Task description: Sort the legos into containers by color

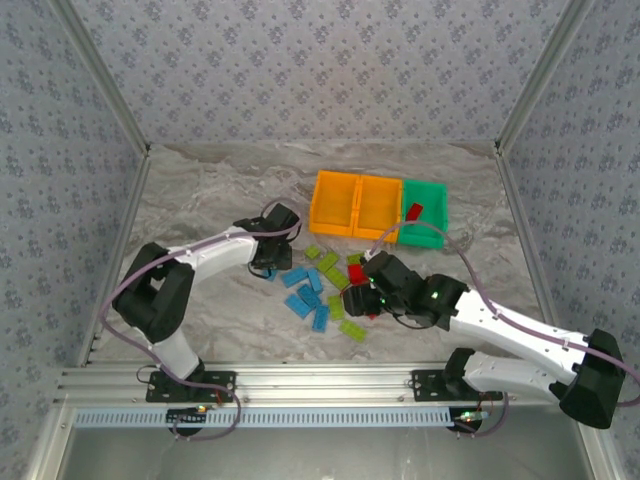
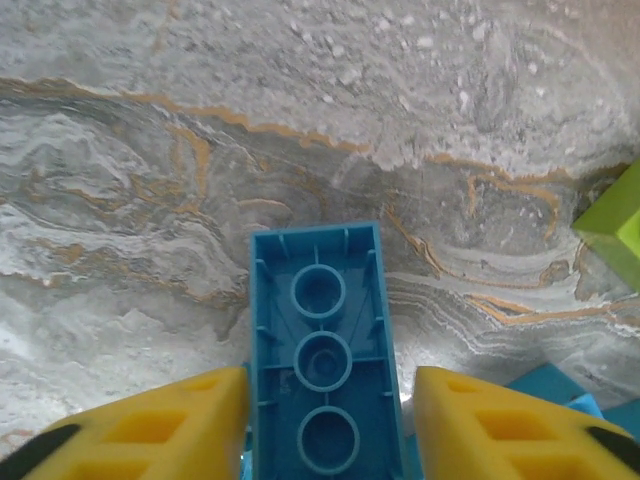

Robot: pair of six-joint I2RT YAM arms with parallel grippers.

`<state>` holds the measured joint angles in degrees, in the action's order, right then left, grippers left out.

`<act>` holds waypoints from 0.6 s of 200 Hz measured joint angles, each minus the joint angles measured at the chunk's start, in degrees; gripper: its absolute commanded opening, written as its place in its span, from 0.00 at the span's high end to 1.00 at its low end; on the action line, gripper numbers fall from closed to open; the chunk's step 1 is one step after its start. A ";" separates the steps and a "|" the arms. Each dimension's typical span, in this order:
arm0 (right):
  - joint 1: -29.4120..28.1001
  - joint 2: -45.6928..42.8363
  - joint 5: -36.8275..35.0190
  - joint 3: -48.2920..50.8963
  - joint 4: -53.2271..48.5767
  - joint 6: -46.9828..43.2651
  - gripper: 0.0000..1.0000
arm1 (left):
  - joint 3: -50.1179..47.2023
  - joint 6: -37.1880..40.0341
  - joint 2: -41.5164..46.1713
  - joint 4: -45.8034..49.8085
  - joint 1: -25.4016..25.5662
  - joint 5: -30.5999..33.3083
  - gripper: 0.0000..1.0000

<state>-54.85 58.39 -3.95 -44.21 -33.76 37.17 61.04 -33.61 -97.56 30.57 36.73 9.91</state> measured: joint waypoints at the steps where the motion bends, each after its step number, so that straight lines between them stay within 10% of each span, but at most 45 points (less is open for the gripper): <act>1: 0.02 0.00 0.00 0.04 0.07 0.02 0.33 | 0.00 0.04 -0.02 0.00 0.02 -0.04 0.60; 65: 0.61 -1.42 -1.88 0.07 1.16 0.85 0.33 | 0.22 1.05 5.75 0.42 0.74 -1.09 0.69; 120: 1.22 -7.30 -6.03 1.84 3.32 2.45 0.33 | 17.00 2.54 7.34 -1.79 11.41 2.82 0.67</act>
<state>-53.63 51.09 -9.98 -42.37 -30.44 39.62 78.04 -31.07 -90.21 28.77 48.14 12.73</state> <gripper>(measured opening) 0.673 0.328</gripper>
